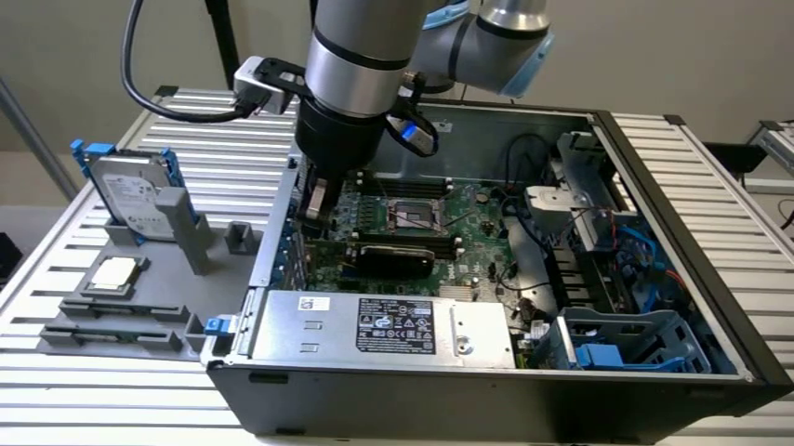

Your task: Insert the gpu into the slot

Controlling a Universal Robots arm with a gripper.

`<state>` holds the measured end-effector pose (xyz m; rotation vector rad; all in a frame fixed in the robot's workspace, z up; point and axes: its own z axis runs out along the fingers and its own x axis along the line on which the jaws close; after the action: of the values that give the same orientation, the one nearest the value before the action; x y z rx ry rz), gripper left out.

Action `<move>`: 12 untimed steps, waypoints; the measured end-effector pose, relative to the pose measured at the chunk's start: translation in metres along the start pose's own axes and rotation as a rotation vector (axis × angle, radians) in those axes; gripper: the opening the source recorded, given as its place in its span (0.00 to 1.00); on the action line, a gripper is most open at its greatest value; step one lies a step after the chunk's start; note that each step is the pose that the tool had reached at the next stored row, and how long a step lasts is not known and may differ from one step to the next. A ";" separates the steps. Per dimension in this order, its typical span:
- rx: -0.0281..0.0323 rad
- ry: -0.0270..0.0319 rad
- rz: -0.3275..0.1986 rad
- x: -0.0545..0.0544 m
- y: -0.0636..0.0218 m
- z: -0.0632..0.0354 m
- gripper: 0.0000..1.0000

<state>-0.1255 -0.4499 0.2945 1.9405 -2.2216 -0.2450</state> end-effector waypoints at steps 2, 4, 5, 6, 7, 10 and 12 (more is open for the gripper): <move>-0.0007 -0.0017 0.008 0.000 0.0000 0.0000 0.11; -0.0010 -0.0025 0.013 -0.001 0.0000 0.0000 0.11; -0.0011 -0.0028 0.014 -0.001 0.0000 0.0000 0.11; -0.0011 -0.0032 0.016 -0.001 0.0002 0.0000 0.11; -0.0012 -0.0035 0.017 -0.002 0.0003 0.0000 0.11; -0.0014 -0.0037 0.019 -0.002 0.0004 0.0001 0.11; -0.0016 -0.0036 0.019 -0.002 0.0004 0.0001 0.11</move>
<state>-0.1257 -0.4481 0.2945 1.9190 -2.2402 -0.2477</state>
